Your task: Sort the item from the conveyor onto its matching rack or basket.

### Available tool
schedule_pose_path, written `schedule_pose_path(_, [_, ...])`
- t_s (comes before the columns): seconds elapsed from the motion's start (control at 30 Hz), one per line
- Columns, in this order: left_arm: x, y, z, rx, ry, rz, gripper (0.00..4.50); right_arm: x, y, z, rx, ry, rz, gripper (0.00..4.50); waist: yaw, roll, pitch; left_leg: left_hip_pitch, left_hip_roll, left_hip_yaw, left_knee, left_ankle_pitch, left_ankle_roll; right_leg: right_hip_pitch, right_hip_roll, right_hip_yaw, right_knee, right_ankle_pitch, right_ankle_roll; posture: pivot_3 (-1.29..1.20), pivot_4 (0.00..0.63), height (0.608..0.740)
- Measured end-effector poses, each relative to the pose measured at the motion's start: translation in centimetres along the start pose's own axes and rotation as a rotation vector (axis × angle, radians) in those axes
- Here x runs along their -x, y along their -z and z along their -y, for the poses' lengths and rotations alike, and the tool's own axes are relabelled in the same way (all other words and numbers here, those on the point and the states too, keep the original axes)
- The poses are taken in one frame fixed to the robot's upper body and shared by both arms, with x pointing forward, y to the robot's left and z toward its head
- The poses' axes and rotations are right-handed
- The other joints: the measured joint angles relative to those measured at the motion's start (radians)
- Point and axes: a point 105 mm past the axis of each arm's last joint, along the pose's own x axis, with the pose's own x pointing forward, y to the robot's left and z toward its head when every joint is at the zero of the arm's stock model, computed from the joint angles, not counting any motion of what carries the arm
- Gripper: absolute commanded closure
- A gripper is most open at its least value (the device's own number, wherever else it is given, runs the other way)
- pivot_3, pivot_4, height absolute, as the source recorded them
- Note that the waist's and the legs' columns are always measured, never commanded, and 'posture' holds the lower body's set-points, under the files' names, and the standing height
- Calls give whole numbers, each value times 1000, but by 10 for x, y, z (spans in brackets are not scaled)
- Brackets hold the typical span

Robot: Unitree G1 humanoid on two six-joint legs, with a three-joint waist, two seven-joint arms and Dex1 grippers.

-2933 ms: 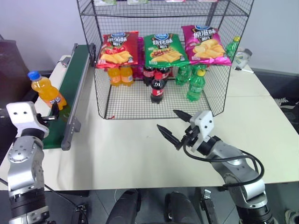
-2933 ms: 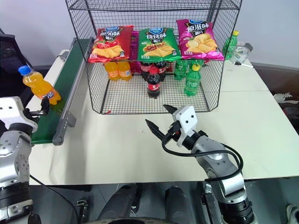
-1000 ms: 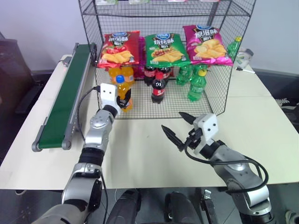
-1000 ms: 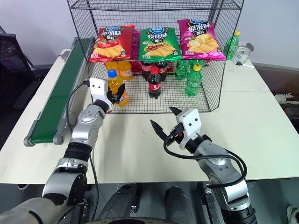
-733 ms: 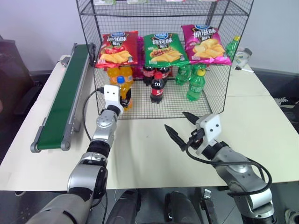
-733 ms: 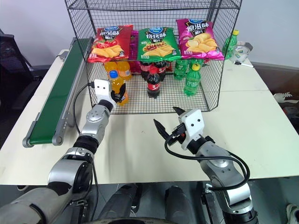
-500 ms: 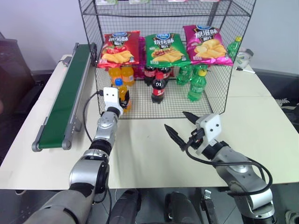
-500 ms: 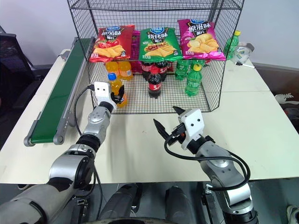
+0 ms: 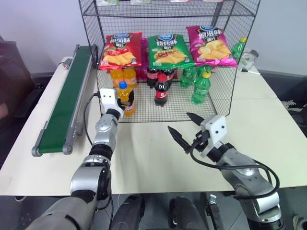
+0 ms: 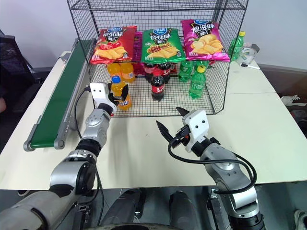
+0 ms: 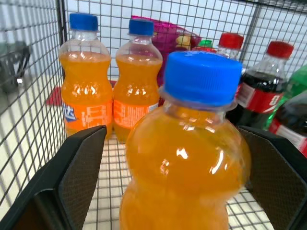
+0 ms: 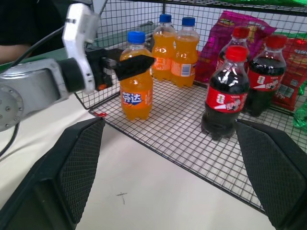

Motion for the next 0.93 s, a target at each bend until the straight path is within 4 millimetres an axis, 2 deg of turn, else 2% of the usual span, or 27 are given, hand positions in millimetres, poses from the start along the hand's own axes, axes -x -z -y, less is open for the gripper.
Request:
schedule_pose_path(0.1, [17,-4,-7,-24,0,17,25,0,0,0,-1,-3,1,0,-4,0,0,0,0,0,0,0,0,0,0,0,0,0,0,0,150,740])
schedule_pose_path(0.33, [44,-40,-13,-97,32,60,25,-3,-1,-2,1,-27,6,0,3,0,0,0,0,0,1,0,0,0,0,1,0,0,0,0,150,740])
schedule_pose_path(0.57, [91,-60,-29,-112,196,-125,25,-4,0,-2,-2,-43,5,0,-10,1,0,1,1,-1,-1,0,0,-1,-1,1,0,0,-1,0,150,740])
schedule_pose_path(0.7, [107,-75,-32,-134,274,-199,25,-5,0,-3,-4,-51,8,0,-8,2,0,1,1,-1,-1,0,0,-3,-2,1,-1,-2,-3,0,150,740])
schedule_pose_path(0.93, [121,-75,-40,-133,288,-261,25,-5,2,-3,-9,-56,4,0,-10,2,0,1,1,0,-2,0,0,-3,-2,2,-1,-2,-4,0,150,740])
